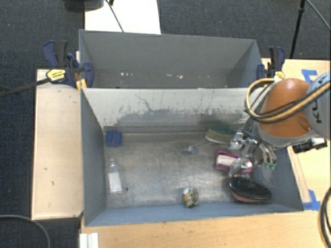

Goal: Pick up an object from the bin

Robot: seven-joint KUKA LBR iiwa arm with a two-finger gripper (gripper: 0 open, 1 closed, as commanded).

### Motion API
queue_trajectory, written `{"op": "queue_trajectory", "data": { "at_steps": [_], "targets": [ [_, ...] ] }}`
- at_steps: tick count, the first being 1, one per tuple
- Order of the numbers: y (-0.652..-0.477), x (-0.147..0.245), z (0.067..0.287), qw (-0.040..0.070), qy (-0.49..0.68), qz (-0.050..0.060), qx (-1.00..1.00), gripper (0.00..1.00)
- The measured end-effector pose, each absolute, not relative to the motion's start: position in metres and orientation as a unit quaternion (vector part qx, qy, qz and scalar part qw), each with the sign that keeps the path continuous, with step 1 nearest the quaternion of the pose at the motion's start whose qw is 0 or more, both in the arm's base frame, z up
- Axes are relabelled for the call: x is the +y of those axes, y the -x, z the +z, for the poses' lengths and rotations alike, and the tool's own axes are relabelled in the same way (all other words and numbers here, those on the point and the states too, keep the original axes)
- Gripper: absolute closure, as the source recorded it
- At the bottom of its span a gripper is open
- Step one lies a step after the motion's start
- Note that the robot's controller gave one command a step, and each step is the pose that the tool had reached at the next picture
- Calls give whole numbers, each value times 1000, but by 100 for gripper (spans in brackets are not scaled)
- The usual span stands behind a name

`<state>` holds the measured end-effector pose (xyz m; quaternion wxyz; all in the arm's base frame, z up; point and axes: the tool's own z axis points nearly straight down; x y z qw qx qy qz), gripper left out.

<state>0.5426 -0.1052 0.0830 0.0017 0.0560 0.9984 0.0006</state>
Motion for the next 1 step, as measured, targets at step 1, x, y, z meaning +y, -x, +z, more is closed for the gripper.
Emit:
{"op": "queue_trajectory", "data": {
  "at_steps": [1],
  "targets": [
    [-539,-104,211,4,114,-1,993,100]
  ]
}}
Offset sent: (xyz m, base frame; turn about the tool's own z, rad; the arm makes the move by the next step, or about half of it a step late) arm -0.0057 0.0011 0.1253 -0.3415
